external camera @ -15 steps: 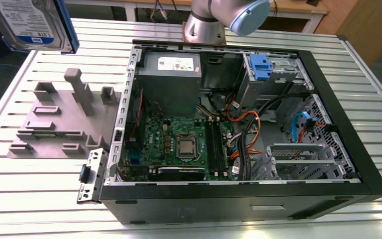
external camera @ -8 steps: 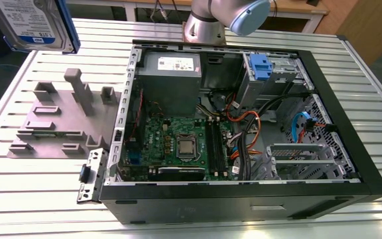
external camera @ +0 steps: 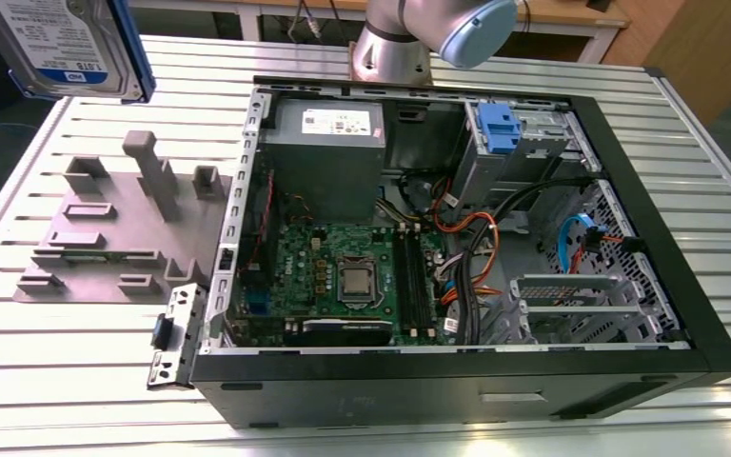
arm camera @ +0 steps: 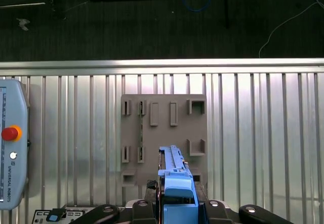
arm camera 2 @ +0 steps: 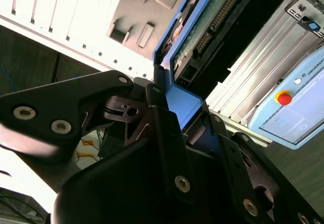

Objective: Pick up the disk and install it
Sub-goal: 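Pick up the disk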

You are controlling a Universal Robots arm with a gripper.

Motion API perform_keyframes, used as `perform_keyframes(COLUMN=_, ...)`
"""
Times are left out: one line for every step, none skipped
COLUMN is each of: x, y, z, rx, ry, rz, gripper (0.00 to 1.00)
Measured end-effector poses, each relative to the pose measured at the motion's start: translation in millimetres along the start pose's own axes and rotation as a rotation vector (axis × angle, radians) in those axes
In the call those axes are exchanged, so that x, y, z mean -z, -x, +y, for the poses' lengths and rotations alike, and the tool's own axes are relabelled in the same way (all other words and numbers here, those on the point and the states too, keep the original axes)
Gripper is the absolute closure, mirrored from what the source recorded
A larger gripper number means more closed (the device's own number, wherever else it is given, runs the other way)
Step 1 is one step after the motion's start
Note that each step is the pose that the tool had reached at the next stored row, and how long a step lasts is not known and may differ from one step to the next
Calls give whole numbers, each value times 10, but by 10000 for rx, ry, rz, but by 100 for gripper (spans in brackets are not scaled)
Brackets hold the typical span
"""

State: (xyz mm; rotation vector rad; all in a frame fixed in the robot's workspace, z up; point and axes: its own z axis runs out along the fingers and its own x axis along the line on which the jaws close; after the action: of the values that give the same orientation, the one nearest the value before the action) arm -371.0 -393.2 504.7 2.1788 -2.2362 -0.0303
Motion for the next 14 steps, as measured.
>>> perform_keyframes(x=0, y=0, z=-1, rx=0, ry=-1, rz=0, gripper=64)
perform_keyframes(x=0, y=0, z=-6, rx=1, ry=-1, rz=0, gripper=64)
perform_keyframes(x=1, y=0, z=-12, rx=2, ry=0, rz=1, gripper=64)
perform_keyframes(x=1, y=0, z=-17, rx=1, ry=0, rz=0, gripper=64)
perform_keyframes(x=1, y=-1, z=-20, rx=0, ry=0, rz=0, gripper=64)
perform_keyframes(x=0, y=-6, z=-22, rx=0, ry=0, rz=0, gripper=64)
perform_keyframes(x=0, y=-13, z=-23, rx=0, ry=0, rz=0, gripper=64)
perform_keyframes(x=1, y=-20, z=-23, rx=0, ry=1, rz=0, gripper=64)
perform_keyframes(x=1, y=-28, z=-24, rx=0, ry=1, rz=1, gripper=64)
perform_keyframes(x=1, y=-35, z=-24, rx=0, ry=1, rz=0, gripper=64)
perform_keyframes(x=1, y=-42, z=-24, rx=0, ry=0, rz=0, gripper=64)
perform_keyframes(x=1, y=-47, z=-24, rx=0, ry=0, rz=0, gripper=64)
perform_keyframes(x=1, y=-52, z=-25, rx=0, ry=0, rz=1, gripper=64)
perform_keyframes(x=0, y=-55, z=-25, rx=0, ry=-1, rz=0, gripper=64)
